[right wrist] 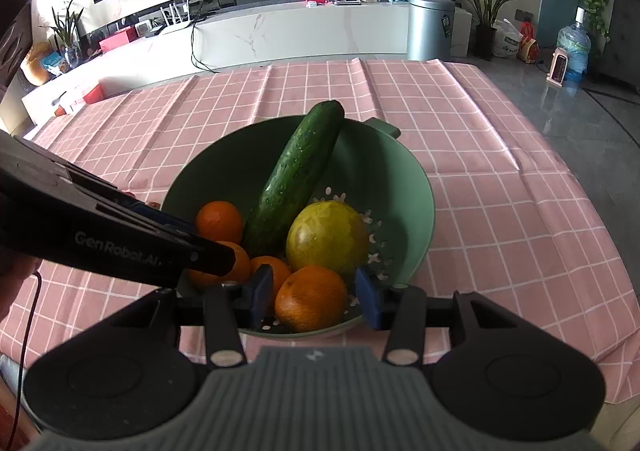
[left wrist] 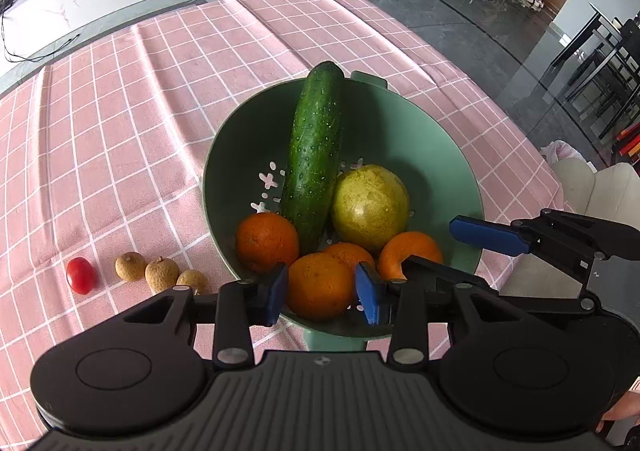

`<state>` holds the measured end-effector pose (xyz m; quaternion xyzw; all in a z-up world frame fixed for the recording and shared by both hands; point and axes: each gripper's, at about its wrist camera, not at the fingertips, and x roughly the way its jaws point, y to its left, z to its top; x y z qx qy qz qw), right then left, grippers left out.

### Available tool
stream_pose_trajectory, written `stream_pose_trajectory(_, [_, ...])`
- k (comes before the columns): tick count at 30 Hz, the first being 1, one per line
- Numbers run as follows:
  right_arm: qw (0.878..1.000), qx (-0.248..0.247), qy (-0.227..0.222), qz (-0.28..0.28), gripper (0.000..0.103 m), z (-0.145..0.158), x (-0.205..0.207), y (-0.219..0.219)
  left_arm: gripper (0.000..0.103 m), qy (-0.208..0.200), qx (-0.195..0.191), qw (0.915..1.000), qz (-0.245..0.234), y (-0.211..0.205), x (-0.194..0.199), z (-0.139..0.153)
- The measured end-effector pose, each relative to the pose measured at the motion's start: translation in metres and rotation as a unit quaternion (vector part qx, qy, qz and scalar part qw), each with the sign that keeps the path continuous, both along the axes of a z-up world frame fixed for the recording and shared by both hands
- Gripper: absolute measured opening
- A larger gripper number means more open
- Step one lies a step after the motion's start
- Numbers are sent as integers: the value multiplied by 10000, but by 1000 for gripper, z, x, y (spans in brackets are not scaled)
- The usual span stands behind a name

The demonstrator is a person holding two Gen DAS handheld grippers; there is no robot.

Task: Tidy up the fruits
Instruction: 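Carry both held oranges into the green colander and open both tools, then move both open tools away from the colander toward the longans and tomato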

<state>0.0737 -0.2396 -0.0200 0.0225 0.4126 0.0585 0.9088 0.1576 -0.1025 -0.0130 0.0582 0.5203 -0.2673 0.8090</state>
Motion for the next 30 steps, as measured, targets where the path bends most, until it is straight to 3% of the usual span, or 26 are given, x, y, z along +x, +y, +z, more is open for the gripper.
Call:
stream_pose_trajectory(9, [9980,81,-568,-283,56,18,-17,-2,49,-646,-117,9978,88,10,-18,30])
stream_pose_trajectory(18, [9891,650,-1119,-701,70,40,-40,6,49,-1615,145,9864,282,34,-47,59])
stream_pose_trajectory(23, [9878,705,-1229,-650,83,45,-47,24,49,-1813,202,9822,457,56,-54,63])
stream_pose_trajectory(30, [9870,569,-1334,-688,84,39,-60,54,51,-2009,359,9761,748,88,-63,57])
